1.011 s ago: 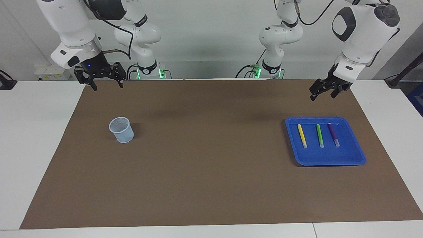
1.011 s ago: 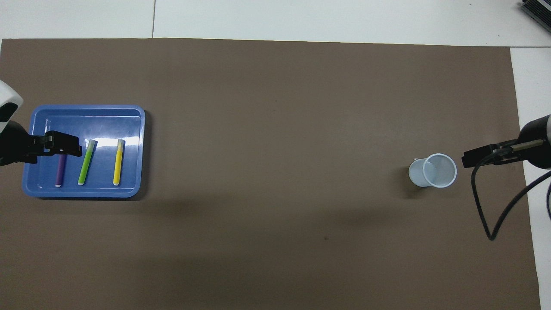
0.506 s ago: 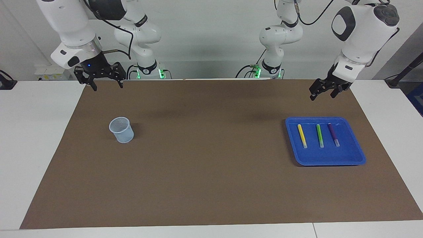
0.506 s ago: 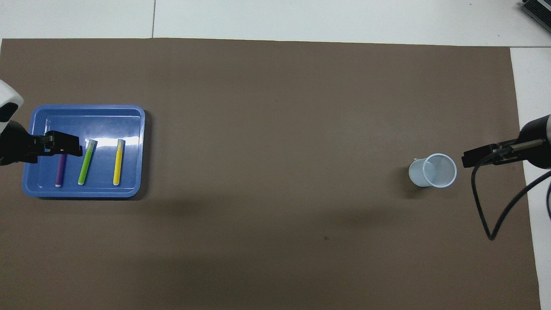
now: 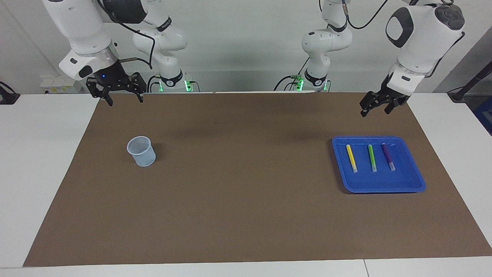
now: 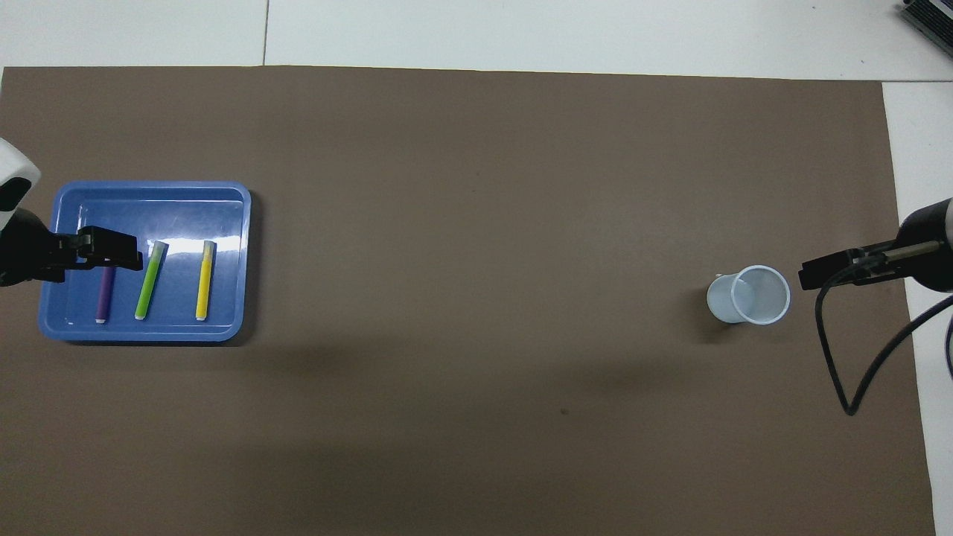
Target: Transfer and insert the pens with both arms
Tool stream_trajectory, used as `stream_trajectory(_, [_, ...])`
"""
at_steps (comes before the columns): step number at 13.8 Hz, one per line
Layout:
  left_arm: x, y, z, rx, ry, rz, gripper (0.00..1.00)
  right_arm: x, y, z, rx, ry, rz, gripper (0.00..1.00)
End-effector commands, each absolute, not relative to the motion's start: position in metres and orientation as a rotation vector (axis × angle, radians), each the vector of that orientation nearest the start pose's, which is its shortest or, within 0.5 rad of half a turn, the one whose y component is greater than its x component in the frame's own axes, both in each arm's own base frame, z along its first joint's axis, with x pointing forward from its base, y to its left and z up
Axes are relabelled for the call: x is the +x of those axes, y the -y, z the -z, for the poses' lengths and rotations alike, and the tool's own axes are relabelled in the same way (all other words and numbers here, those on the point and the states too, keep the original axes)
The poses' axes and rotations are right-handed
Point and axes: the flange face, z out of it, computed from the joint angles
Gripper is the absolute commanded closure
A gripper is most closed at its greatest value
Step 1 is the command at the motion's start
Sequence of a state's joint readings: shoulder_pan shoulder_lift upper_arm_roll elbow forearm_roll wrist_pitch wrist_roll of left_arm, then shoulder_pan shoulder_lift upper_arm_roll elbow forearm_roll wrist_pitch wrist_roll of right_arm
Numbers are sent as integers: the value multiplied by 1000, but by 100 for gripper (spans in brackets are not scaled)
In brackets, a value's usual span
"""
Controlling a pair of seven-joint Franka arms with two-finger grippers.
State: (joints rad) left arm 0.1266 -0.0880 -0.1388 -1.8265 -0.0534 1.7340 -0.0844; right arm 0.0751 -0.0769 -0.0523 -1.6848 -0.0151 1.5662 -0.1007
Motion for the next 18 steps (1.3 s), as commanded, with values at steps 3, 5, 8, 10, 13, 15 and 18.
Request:
stream_trajectory(3, [527, 15, -566, -3187, 155, 16, 0, 522, -8, -614, -3122, 178, -62, 0])
stream_trajectory(5, [527, 16, -566, -3187, 164, 16, 0, 522, -8, -614, -3122, 178, -62, 0])
stream_trajectory(8, [528, 17, -566, -3187, 160, 18, 0, 522, -8, -614, -3122, 178, -62, 0])
stream_trajectory(10, [527, 15, -565, -3186, 170, 18, 0, 522, -8, -614, -3122, 178, -62, 0])
stream_trajectory(13, [527, 11, -562, -3212, 197, 15, 0, 522, -8, -614, -3122, 178, -62, 0])
stream_trajectory(15, [531, 10, -557, -3213, 202, 24, 0, 522, -8, -614, -3122, 178, -62, 0])
stream_trajectory(18, [533, 4, -529, -3211, 214, 55, 0, 522, -8, -614, -3122, 178, -62, 0])
